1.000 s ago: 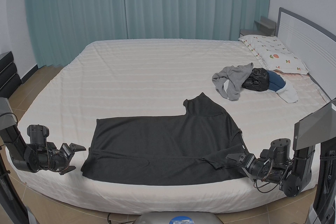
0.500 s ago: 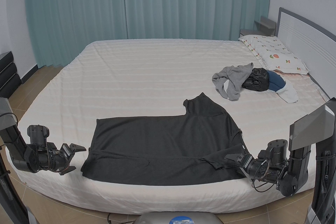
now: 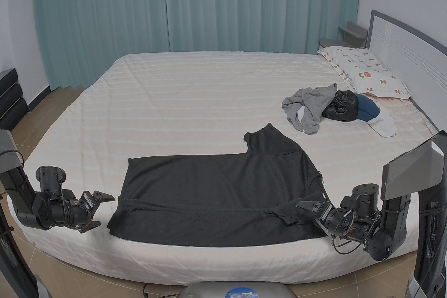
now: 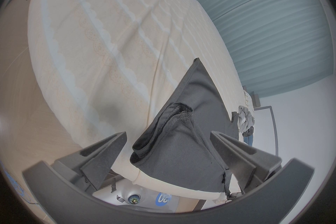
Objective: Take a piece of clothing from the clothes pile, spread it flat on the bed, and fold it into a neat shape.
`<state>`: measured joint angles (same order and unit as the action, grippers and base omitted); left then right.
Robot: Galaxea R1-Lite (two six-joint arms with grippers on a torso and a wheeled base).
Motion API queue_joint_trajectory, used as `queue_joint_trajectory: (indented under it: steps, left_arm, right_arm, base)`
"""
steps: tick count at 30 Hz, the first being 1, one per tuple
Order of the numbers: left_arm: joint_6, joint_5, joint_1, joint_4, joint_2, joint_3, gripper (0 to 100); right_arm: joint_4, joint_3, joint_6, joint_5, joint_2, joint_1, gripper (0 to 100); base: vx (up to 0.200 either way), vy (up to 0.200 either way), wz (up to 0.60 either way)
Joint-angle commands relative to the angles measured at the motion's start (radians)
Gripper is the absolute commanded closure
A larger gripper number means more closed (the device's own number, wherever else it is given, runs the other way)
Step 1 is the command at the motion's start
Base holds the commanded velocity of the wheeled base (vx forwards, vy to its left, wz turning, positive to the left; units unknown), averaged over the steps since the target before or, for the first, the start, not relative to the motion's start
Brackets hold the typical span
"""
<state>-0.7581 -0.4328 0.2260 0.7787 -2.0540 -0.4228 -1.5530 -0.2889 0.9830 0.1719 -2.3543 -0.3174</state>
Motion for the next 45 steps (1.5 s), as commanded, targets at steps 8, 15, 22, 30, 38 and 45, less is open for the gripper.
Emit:
queue_joint_trajectory:
  steps: [8, 15, 22, 30, 38, 45]
  left_arm:
    - [0.002, 0.000, 0.000, 0.001, -0.001, 0.001, 0]
    - [0.002, 0.002, 0.000, 0.001, -0.001, 0.001, 0]
    - [0.002, 0.002, 0.000, 0.001, -0.001, 0.001, 0]
    - [0.002, 0.002, 0.000, 0.001, -0.001, 0.001, 0]
    - [0.002, 0.003, 0.000, 0.001, -0.001, 0.001, 0]
    - [0.002, 0.003, 0.000, 0.001, -0.001, 0.001, 0]
  right_arm:
    - [-0.009, -0.039, 0.000, -0.002, -0.068, 0.011, 0]
    - [-0.010, -0.039, 0.002, -0.006, -0.060, 0.014, 100]
    - [-0.009, -0.035, 0.005, -0.029, -0.051, 0.014, 100]
    - [-0.009, -0.004, 0.008, -0.028, -0.014, 0.005, 100]
    - [-0.009, 0.091, 0.017, -0.029, 0.061, -0.034, 100]
    - [-0.009, 0.131, 0.013, -0.037, 0.053, -0.037, 100]
  base:
    - [0.000, 0.000, 0.00]
    - [0.000, 0.000, 0.00]
    - [0.000, 0.000, 0.00]
    - [0.000, 0.000, 0.00]
    - [0.000, 0.000, 0.00]
    - [0.000, 0.000, 0.00]
